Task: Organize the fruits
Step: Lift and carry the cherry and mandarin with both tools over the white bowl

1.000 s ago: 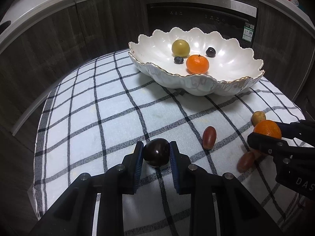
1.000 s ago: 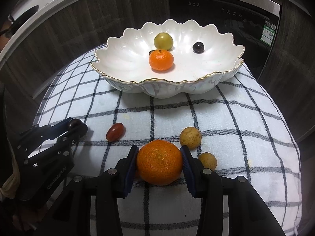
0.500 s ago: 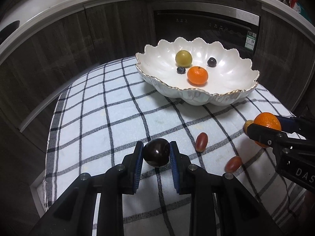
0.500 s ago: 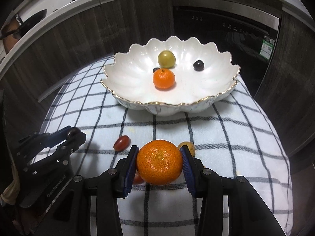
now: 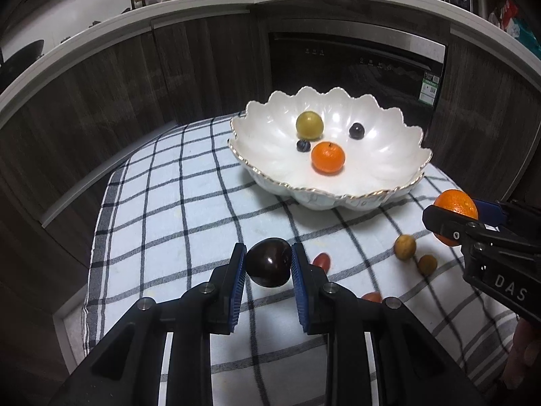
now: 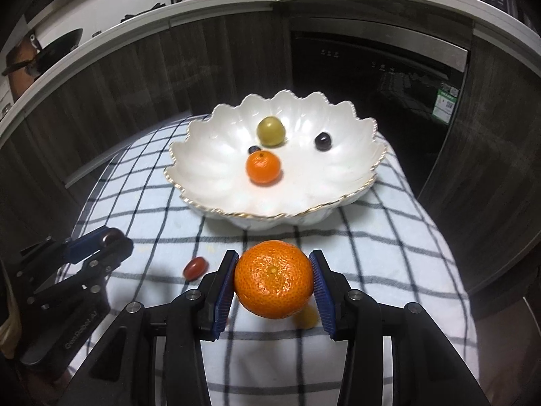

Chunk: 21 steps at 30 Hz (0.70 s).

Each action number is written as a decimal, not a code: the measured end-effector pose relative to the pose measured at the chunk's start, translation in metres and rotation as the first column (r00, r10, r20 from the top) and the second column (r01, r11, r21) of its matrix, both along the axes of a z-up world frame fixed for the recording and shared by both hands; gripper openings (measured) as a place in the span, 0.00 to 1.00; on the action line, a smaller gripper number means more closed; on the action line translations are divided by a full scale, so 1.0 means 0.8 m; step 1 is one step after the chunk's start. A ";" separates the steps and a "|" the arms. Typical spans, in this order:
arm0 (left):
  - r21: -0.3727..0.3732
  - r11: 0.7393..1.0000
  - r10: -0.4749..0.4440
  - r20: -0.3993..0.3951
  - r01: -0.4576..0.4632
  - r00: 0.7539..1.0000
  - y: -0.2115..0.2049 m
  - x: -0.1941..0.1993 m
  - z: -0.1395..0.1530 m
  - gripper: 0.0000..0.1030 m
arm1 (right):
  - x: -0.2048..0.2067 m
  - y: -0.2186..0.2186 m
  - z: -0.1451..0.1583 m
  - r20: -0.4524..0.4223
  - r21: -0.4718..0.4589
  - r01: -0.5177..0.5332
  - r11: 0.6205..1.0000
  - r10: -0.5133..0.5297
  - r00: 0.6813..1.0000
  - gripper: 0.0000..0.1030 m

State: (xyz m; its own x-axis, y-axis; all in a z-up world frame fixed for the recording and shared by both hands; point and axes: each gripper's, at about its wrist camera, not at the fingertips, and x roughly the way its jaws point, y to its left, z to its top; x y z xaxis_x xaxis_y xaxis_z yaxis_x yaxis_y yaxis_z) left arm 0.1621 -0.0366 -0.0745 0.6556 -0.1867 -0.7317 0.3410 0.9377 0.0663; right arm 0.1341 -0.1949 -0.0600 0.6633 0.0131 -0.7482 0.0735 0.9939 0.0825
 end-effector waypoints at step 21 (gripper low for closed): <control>-0.012 1.000 0.022 0.030 -0.021 0.999 -0.039 0.010 0.042 0.26 | 0.017 -0.035 0.049 0.083 -0.029 0.014 0.999 -0.012 0.996 0.43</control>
State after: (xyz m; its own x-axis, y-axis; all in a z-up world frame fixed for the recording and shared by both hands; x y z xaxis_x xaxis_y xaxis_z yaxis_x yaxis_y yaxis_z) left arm 0.1699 -0.0680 -0.0407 0.6809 -0.1809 -0.7097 0.3188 0.9456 0.0648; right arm 0.1473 -0.2229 -0.0211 0.7233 -0.0173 -0.6903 0.0806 0.9950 0.0595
